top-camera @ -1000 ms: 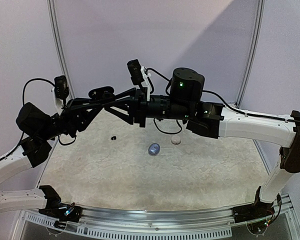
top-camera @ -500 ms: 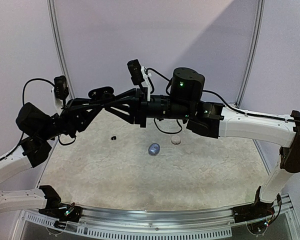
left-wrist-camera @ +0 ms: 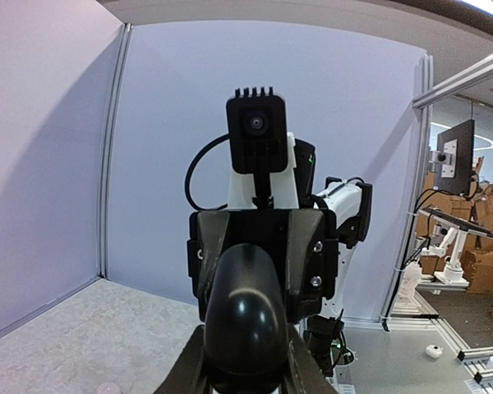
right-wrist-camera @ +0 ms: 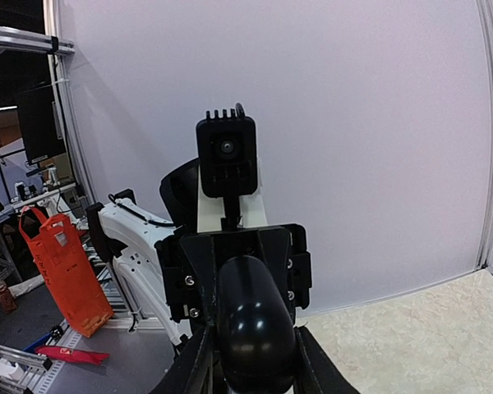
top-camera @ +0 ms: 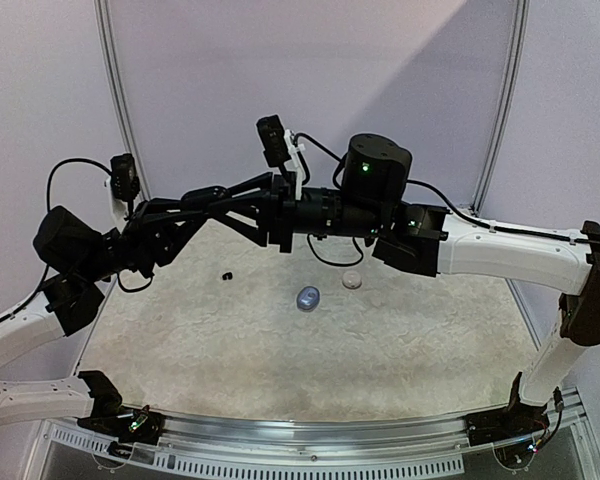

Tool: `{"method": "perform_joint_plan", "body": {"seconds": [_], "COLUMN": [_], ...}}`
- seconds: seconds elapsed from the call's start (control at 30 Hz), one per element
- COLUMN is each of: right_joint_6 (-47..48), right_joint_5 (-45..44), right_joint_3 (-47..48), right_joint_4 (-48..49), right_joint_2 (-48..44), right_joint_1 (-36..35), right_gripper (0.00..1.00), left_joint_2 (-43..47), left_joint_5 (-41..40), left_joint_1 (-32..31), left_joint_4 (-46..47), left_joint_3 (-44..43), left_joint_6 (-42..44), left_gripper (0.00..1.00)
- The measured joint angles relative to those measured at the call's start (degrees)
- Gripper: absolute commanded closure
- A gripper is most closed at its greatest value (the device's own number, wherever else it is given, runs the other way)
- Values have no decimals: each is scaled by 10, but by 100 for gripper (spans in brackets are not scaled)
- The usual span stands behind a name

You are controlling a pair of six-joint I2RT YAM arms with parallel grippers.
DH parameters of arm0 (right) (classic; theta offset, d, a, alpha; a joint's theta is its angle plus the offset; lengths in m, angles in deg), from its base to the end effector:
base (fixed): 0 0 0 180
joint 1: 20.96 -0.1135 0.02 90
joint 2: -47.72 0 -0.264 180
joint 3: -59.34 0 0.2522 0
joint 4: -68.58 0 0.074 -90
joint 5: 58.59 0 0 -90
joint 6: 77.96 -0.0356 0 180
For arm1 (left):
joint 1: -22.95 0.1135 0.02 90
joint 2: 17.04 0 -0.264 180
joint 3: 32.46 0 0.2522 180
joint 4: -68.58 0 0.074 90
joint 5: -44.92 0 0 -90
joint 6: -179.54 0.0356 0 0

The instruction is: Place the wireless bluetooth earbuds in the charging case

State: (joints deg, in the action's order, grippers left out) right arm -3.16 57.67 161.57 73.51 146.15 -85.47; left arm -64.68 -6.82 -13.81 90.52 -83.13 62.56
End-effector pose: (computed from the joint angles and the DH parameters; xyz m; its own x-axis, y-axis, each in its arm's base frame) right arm 0.1644 0.3814 0.4074 -0.1986 0.1299 -0.9714 -0.9799 -0.0444 0.1943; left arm 0.1361 -0.1292 0.3649 -0.1158 -0.3581 -0.9265 0.9730 0.1466 -0.1783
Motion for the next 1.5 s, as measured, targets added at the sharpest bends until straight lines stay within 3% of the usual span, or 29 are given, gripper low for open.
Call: {"method": "perform_joint_plan", "body": {"seconds": [0.17, 0.3, 0.63, 0.83, 1.2, 1.5], "right_joint_6": [2, 13, 43, 49, 38, 21], "right_joint_5": [-7, -28, -52, -63, -88, -87], "right_joint_3": [0, 2, 31, 31, 31, 26], "right_joint_4": [-13, -51, -149, -176, -179, -184], "right_joint_2": [0, -2, -11, -11, -11, -27], "right_joint_1": [-1, -3, -17, -21, -22, -18], "right_gripper": [52, 62, 62, 62, 62, 51], "left_joint_2": [0, 2, 3, 3, 3, 3], "left_joint_5": [1, 19, 80, 94, 107, 111], "left_joint_1": [0, 0, 2, 2, 1, 0], "left_joint_4": [0, -16, -105, -155, -178, -160], "left_joint_3": [0, 0, -10, -16, -16, -16], "left_joint_6": [5, 52, 226, 280, 280, 224], "left_gripper": [100, 100, 100, 100, 100, 100]}}
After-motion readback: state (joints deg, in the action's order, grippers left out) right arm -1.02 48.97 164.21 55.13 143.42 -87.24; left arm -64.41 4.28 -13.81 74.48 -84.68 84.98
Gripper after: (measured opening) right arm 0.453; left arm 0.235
